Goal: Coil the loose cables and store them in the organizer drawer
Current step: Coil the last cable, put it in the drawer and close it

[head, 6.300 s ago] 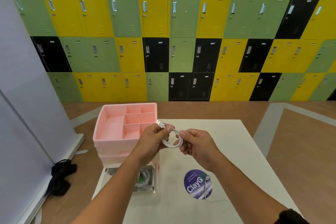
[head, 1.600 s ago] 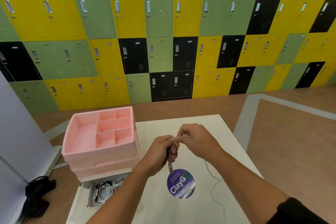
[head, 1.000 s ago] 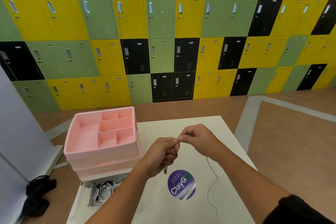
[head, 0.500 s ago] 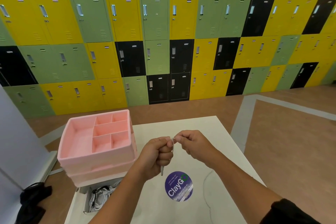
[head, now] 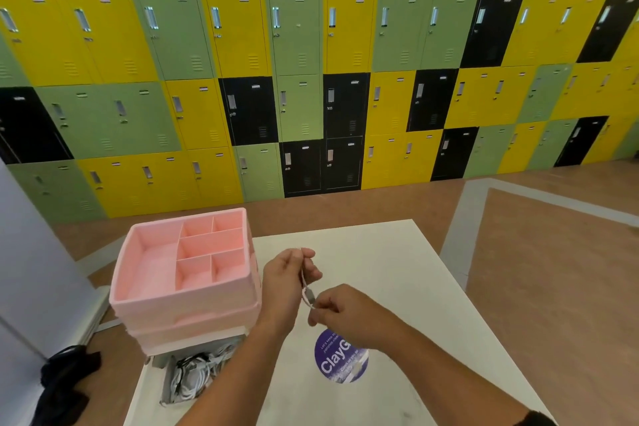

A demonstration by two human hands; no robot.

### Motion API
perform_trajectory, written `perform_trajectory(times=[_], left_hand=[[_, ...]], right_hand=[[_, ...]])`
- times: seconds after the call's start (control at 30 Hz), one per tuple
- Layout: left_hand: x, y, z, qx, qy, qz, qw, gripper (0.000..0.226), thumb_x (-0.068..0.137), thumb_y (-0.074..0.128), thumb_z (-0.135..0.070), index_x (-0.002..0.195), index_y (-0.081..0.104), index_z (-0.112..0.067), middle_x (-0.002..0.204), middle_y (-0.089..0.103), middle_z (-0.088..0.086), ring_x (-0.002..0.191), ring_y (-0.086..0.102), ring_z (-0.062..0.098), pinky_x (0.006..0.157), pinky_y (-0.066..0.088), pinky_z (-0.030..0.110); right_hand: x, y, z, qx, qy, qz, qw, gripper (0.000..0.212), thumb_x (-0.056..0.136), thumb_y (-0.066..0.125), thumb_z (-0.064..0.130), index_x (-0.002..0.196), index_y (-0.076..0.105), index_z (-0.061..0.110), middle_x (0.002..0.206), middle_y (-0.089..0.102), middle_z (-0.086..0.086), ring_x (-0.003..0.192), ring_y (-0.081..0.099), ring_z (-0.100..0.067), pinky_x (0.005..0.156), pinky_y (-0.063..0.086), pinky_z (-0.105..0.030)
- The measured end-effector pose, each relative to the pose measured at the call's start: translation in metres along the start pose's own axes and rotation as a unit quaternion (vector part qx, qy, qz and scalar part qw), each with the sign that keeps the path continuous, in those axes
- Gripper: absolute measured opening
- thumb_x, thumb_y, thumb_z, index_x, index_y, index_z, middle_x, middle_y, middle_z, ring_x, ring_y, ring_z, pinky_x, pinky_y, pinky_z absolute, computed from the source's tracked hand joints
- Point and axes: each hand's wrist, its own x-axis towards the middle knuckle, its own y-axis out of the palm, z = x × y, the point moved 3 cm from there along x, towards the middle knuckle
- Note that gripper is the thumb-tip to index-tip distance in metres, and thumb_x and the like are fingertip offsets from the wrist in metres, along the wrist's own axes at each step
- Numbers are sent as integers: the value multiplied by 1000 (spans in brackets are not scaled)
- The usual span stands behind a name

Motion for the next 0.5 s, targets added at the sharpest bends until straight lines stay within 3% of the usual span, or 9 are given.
perform_trajectory(times=[0.07, 0.17, 0.33, 0.5], left_hand=[[-5, -1, 1, 88, 28, 47, 995, 34, 107, 40, -11, 91, 68, -1, 66, 61, 10, 59, 59, 16, 55, 51, 27], [-10, -1, 3, 154, 11, 131, 979, 38, 107, 40, -13, 82, 66, 0, 63, 61, 13, 56, 57, 19, 55, 49, 32], [-15, 9, -6, -10, -118, 204, 972, 38, 107, 32, -11, 85, 62, -1, 60, 44, 6, 52, 37, 16, 51, 36, 26], [-19, 12, -9, -112, -198, 246, 942, 35, 105, 34, -12, 87, 61, -2, 60, 32, 0, 50, 25, 10, 45, 24, 20]], right_hand=[[1, -12, 14, -10, -36, -28, 999, 20, 93, 57, 31, 81, 72, 25, 71, 65, 1, 62, 54, -14, 64, 44, -34], [5, -39, 23, -19, -60, -113, 992, 20, 92, 59, 26, 79, 72, 18, 79, 70, -2, 76, 63, -19, 74, 51, -39], [10, -61, 18, -8, -70, -177, 982, 17, 93, 62, 23, 82, 75, 20, 81, 71, 11, 83, 63, -6, 78, 53, -31], [10, -60, 11, 77, -74, -198, 974, 10, 92, 68, 18, 85, 76, 18, 65, 66, 24, 63, 60, 3, 63, 41, -10]])
